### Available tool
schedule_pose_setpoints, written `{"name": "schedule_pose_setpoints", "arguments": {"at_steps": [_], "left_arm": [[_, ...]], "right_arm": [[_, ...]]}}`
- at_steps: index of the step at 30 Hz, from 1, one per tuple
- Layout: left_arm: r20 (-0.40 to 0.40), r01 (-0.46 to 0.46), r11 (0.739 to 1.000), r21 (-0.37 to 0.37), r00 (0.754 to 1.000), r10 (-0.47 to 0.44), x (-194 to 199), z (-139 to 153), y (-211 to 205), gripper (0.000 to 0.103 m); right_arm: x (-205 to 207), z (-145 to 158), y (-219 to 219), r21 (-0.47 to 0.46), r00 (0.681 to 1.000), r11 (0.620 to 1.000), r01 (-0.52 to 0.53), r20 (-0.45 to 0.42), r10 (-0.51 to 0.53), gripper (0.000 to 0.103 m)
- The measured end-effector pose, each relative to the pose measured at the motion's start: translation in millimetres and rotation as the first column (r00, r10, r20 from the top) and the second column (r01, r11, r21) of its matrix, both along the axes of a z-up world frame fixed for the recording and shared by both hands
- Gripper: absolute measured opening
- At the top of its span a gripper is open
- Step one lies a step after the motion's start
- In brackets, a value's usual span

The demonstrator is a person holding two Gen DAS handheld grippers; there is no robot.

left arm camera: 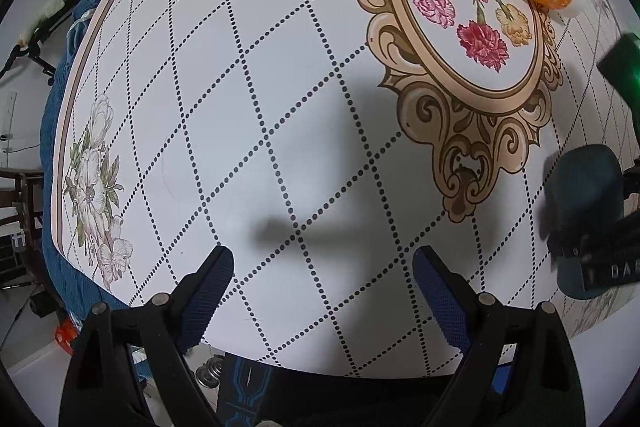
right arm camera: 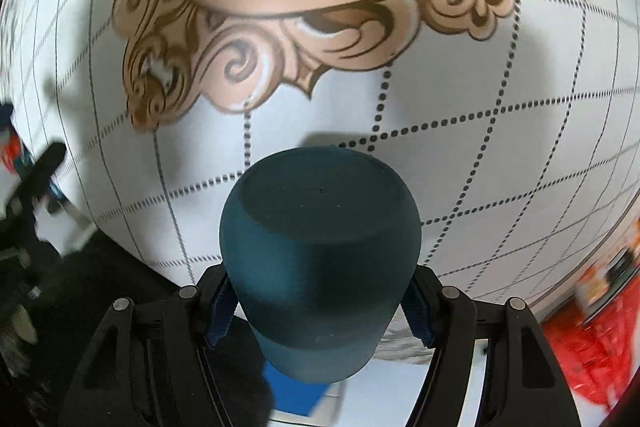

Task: Flip cup upside down
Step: 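Lower the inverted teal cup with the right gripper beside the floral oval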

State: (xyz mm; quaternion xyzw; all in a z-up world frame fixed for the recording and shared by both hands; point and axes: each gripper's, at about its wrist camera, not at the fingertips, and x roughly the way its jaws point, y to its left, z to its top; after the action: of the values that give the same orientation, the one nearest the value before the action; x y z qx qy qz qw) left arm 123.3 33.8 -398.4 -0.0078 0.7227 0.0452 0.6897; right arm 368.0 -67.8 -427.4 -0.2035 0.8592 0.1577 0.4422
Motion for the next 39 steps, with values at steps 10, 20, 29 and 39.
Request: {"name": "schedule_pose_setpoints", "arguments": {"at_steps": [10,20,29,39], "left_arm": [[-0.003,0.010,1.000,0.006,1.000,-0.010,1.5,-0.3,-6.6,0.092],[0.003,0.020,1.000,0.011,1.000,-0.020,5.1,7.9,-11.1,0.092],[0.007,0.026,0.999,0.025,1.000,-0.026,5.7,16.7,-10.7,0.092],[0.014,0.011,0.999,0.032,1.000,-0.011,16.2,28.6,2.4,0.092]], "right_arm": [[52.8,-2.3,-21.1,0.001,0.984,0.984,0.178,0.009,-0.178,0.071],[65.5,28.1,-0.7,-0.009,0.986,0.987,0.158,0.047,-0.157,0.074],[88.7,73.5,16.7,0.036,0.975,0.988,0.147,0.161,-0.151,0.071],[106.8,152.5,26.8,0.181,0.859,0.967,0.178,0.451,-0.242,0.071]]}}
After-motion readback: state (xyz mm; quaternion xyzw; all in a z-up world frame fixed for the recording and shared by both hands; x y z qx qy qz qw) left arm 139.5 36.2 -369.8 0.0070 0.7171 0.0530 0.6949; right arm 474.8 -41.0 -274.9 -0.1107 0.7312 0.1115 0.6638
